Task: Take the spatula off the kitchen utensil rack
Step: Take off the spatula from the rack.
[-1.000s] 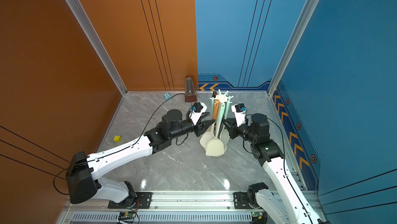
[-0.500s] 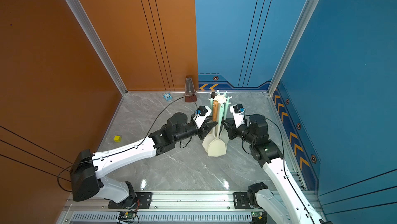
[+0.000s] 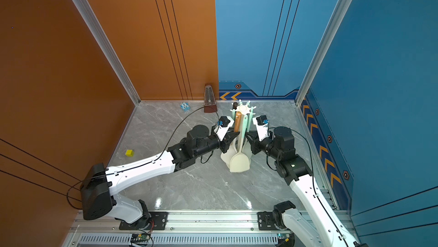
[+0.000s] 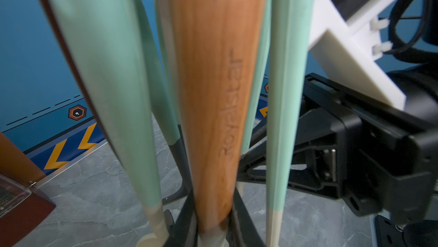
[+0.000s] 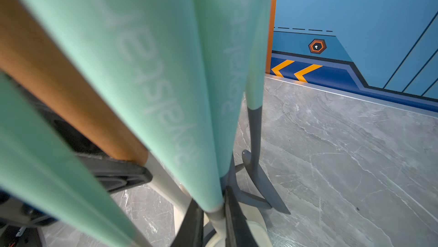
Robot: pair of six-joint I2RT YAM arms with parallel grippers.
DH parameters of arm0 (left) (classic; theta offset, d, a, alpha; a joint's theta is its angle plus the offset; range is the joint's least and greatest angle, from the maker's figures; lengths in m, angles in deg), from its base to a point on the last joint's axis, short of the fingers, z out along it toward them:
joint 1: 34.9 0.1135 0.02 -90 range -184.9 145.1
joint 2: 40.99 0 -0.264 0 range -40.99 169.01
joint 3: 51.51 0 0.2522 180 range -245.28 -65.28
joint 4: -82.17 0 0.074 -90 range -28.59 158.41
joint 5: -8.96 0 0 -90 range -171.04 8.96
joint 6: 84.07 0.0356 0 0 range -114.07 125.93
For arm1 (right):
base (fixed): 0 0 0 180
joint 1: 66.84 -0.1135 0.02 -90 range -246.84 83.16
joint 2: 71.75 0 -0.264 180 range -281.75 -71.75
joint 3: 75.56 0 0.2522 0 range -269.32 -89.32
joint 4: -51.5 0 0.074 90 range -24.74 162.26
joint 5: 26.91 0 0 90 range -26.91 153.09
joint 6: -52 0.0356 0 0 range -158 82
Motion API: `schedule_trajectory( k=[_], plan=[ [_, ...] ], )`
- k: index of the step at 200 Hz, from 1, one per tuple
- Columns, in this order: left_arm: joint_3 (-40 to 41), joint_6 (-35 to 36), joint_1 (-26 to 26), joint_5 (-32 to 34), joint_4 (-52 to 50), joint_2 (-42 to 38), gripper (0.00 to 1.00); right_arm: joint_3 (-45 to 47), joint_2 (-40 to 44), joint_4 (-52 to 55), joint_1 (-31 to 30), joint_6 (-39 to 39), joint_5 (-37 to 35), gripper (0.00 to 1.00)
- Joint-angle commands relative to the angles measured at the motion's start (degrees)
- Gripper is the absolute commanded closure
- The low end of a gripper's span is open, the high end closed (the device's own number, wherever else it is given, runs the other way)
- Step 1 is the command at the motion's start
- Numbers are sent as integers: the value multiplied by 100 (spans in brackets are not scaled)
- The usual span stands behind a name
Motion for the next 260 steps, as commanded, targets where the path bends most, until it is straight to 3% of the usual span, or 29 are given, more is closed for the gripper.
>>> schedule_trajectory(
  k=[1, 14, 124, 209, 260],
  plan=[
    [-7, -5, -81, 113, 144, -115, 95, 58, -28, 273, -91, -2, -268, 84],
    [35, -12, -87, 96, 142, -166, 100, 62, -25, 282, -131, -19, -372, 85],
    [606, 7, -398, 473, 148, -836, 100, 126, -7, 245, -676, -266, -1817, 85],
    [890, 40, -448, 687, 145, -1090, 100, 268, 100, 191, -724, -169, -1931, 85],
    [1286, -147, -185, 927, 125, -1558, 100, 291, 157, 169, -779, -152, -2079, 85]
  ],
)
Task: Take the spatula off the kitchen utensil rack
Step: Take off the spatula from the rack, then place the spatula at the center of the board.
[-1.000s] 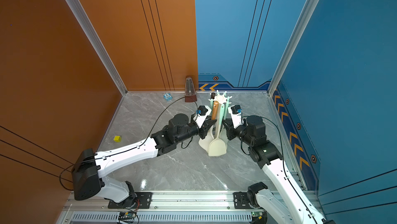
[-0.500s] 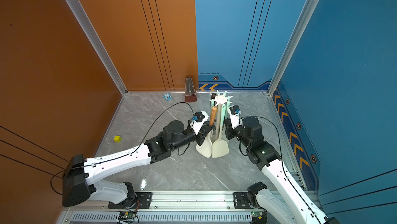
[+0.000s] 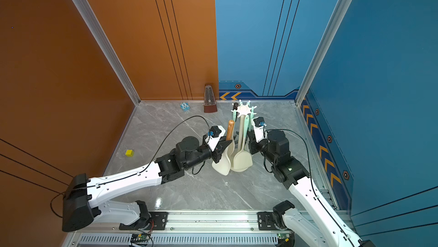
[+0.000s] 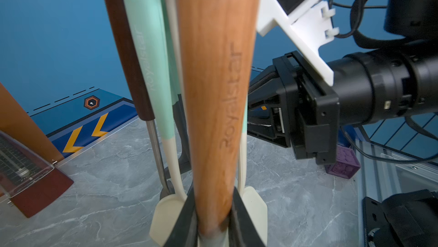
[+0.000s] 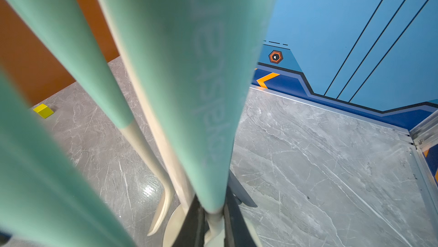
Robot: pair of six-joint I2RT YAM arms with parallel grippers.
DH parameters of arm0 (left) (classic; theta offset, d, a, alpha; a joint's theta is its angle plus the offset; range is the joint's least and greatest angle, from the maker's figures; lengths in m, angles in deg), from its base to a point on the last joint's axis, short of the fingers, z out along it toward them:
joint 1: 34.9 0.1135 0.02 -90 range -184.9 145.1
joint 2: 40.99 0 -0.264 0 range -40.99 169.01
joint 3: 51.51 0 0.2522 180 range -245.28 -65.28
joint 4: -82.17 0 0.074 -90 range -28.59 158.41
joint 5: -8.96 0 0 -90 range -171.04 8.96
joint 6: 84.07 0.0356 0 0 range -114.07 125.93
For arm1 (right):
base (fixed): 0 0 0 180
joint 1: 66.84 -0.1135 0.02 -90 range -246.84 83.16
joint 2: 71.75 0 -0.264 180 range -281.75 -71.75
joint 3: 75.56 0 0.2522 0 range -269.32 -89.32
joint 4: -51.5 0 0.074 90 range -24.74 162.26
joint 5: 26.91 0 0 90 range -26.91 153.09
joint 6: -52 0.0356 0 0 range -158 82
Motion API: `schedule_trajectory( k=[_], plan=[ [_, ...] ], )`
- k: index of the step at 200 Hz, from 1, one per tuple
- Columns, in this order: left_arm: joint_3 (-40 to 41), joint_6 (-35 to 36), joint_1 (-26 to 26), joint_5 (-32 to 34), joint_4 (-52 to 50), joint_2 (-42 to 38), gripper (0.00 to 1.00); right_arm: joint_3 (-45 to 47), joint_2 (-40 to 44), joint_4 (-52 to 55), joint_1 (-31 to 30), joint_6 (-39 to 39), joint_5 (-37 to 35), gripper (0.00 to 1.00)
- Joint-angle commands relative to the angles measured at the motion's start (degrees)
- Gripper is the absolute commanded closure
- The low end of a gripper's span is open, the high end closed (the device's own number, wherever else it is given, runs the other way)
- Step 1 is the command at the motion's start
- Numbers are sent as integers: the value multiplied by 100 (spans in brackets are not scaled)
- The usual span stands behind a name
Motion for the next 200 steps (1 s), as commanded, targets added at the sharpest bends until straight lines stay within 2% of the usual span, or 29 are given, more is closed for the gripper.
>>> schedule_trajectory(
  k=[1, 47, 112, 200],
  plan=[
    [229, -124, 164, 321, 159, -417, 100, 162, 30, 312, -31, 102, -241, 85],
    [486, -21, 489, 625, -443, -1000, 100, 176, 59, 348, -49, 93, -301, 84],
    [672, 63, 1061, 703, -1167, -1573, 100, 173, 59, 404, -49, 128, -436, 84],
    [256, -118, 2202, 556, -2291, -1616, 100, 157, 68, 407, -58, 129, -471, 84]
  ],
)
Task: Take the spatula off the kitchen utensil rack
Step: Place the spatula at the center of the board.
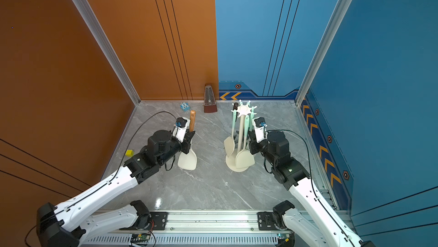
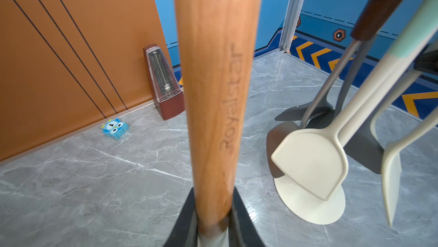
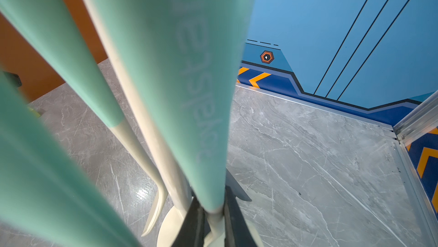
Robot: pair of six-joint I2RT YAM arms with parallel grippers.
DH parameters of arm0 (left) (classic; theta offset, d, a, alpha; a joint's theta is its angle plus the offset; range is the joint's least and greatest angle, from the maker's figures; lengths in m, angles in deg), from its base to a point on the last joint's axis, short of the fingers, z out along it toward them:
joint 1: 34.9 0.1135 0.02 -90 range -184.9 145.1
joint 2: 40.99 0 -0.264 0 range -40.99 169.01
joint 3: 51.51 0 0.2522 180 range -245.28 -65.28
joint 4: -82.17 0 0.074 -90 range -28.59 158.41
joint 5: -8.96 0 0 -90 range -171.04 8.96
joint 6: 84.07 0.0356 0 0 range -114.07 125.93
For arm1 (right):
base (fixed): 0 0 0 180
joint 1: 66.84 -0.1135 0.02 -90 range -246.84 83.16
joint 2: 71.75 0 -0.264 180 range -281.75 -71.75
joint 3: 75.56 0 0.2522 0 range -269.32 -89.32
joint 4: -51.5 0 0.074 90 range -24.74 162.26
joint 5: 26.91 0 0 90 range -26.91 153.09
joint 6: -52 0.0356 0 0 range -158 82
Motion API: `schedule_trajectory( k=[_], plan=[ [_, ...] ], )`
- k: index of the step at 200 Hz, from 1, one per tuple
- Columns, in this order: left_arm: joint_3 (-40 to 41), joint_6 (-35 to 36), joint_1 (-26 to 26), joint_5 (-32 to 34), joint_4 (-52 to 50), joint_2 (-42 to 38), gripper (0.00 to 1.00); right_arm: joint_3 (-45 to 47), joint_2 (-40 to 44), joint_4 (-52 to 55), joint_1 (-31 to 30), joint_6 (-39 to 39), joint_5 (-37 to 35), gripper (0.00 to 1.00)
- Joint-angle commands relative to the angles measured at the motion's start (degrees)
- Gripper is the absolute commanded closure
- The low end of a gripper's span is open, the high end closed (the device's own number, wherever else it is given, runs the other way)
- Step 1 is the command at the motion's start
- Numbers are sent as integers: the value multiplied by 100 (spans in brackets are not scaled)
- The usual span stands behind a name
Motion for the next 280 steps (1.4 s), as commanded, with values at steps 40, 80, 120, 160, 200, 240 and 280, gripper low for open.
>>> schedule_trajectory(
  k=[40, 80, 120, 160, 200, 240, 280],
  plan=[
    [-540, -429, 1003, -346, -623, 64, 100, 137, 49, 403, -12, 115, -213, 84],
    [-1198, -474, 1651, -638, -1420, 589, 100, 130, 103, 389, -21, 120, -227, 84],
    [-1776, -682, 2534, -1199, -1924, 1181, 100, 151, 170, 370, -21, 122, -265, 84],
    [-2663, -728, 3302, -1768, -2500, 1981, 100, 184, 191, 329, -21, 121, -297, 84],
    [-3640, -539, 3765, -2045, -3116, 2741, 100, 223, 270, 310, -21, 130, -362, 84],
    [-4681, -187, 4277, -2625, -3775, 3644, 100, 293, 334, 291, -22, 148, -437, 85],
    [-5822, 133, 4846, -3660, -4171, 4802, 100, 402, 408, 253, -21, 170, -504, 85]
  ],
)
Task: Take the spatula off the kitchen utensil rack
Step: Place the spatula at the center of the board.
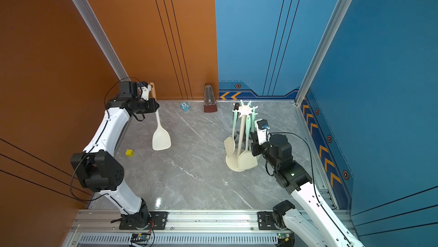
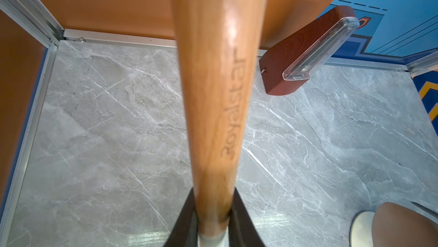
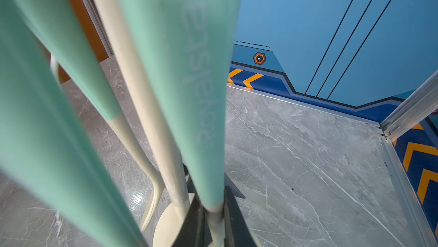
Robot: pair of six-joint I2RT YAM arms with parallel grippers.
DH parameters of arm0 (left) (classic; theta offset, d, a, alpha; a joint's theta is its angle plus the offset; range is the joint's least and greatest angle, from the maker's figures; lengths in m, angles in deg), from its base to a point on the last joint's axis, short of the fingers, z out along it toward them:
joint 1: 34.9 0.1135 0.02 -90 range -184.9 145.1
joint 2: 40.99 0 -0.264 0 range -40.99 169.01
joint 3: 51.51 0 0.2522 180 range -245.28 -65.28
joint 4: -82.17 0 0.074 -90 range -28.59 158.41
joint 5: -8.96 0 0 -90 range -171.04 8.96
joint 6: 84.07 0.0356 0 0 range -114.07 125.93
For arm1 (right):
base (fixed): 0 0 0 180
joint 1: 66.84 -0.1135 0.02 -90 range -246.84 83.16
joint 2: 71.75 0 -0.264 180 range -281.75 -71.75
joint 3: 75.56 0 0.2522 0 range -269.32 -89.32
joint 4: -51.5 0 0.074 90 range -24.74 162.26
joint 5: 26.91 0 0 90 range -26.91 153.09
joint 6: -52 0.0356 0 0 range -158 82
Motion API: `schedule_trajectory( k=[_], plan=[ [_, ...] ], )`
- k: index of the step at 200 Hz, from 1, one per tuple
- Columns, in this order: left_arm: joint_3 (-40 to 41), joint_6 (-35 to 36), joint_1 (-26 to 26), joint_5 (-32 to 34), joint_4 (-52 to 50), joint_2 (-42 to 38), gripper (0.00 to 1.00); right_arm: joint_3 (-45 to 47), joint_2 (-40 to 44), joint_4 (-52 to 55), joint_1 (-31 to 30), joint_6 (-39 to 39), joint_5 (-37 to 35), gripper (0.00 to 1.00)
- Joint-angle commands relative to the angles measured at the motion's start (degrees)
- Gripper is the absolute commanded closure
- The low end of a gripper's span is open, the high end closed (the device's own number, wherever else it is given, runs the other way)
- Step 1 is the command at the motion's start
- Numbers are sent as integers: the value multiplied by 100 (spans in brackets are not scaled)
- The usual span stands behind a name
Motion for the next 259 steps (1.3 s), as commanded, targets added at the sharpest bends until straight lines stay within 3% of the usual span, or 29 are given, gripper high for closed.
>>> schedule_trajectory(
  k=[1, 61, 134, 259],
  plan=[
    [-743, 345, 270, -820, -541, 605, 100, 197, 51, 221, -10, 162, -316, 85],
    [-2749, 824, 396, -370, -1650, 1934, 100, 214, 118, 230, -10, 164, -327, 85],
    [-3895, 1332, 405, 289, -2146, 2611, 100, 185, 86, 266, -12, 180, -305, 85],
    [-4571, 1610, -71, 1116, -2189, 3243, 100, 231, 182, 320, -19, 220, -313, 85]
  ],
)
